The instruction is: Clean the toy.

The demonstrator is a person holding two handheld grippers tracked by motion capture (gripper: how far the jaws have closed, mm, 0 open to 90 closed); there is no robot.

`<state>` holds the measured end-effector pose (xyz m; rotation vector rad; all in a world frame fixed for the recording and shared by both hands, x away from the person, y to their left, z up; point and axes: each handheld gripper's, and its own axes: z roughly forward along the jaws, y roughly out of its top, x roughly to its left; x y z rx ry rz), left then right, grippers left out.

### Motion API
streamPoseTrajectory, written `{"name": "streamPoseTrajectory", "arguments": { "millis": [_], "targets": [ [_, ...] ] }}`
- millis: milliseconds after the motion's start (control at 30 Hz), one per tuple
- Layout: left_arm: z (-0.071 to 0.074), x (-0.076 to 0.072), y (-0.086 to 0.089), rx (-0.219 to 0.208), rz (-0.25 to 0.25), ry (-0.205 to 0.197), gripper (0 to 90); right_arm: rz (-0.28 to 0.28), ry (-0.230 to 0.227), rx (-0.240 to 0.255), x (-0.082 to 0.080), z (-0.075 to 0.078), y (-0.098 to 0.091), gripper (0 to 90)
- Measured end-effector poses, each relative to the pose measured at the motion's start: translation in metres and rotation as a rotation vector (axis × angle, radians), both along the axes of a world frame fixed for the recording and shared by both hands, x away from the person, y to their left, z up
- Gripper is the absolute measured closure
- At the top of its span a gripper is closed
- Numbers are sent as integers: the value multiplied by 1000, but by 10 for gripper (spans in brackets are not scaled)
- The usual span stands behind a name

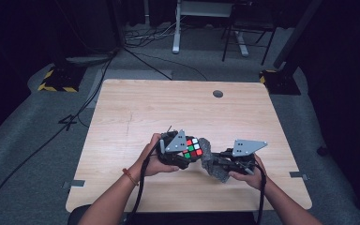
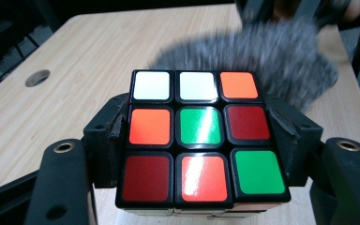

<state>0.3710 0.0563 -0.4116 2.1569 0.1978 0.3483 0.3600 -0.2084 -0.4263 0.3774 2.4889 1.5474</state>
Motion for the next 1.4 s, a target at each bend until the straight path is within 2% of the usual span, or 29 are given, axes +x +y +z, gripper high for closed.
{"name": "streamPoseTrajectory", "arguments": {
  "millis": [167, 400, 467, 533, 733, 833, 933, 967, 1033, 1067, 1167, 1233, 1267, 1333, 1400],
  "targets": [
    [1, -8, -10, -12, -50, -3, 337, -55, -25, 9, 2, 6, -5, 799],
    [5, -12, -11, -21, -62, -13, 336, -80, 17, -44, 10, -5, -5, 798],
    [4, -11, -10, -23, -60, -10, 336, -65, 14, -19, 9, -5, -5, 799],
    [3, -9, -11, -21, -59, 1, 336, -56, -11, -11, 5, -1, -4, 800],
    [2, -9, -13, -4, -58, -3, 336, -47, -51, 43, 0, 6, -6, 800],
    [4, -11, -13, -24, -58, -10, 336, -68, -44, 22, 2, 5, -5, 800],
    [9, -12, -11, -52, -62, -12, 337, -102, -5, -37, 9, -5, -3, 800],
    [10, -12, -10, -56, -61, -22, 336, -99, 20, -55, 11, -9, -3, 800],
    [11, -12, -8, -73, -63, -15, 336, -89, 34, -73, 13, -13, -1, 800],
    [11, -11, -8, -72, -65, -12, 336, -79, 42, -71, 14, -13, -1, 800],
    [10, -9, -7, -69, -57, -13, 334, -73, -2, -49, 8, -8, -1, 800],
    [7, -9, -10, -22, -43, -28, 334, -61, -7, 11, 6, -2, -6, 801],
    [4, -9, -11, -12, -47, -26, 333, -54, -17, 20, 4, 0, -5, 801],
    [3, -9, -13, 0, -49, -23, 332, -54, -59, -10, -2, 3, -2, 802],
    [4, -10, -15, 16, -40, -40, 333, -55, -59, -1, -2, 3, -2, 802]
  ]
}}
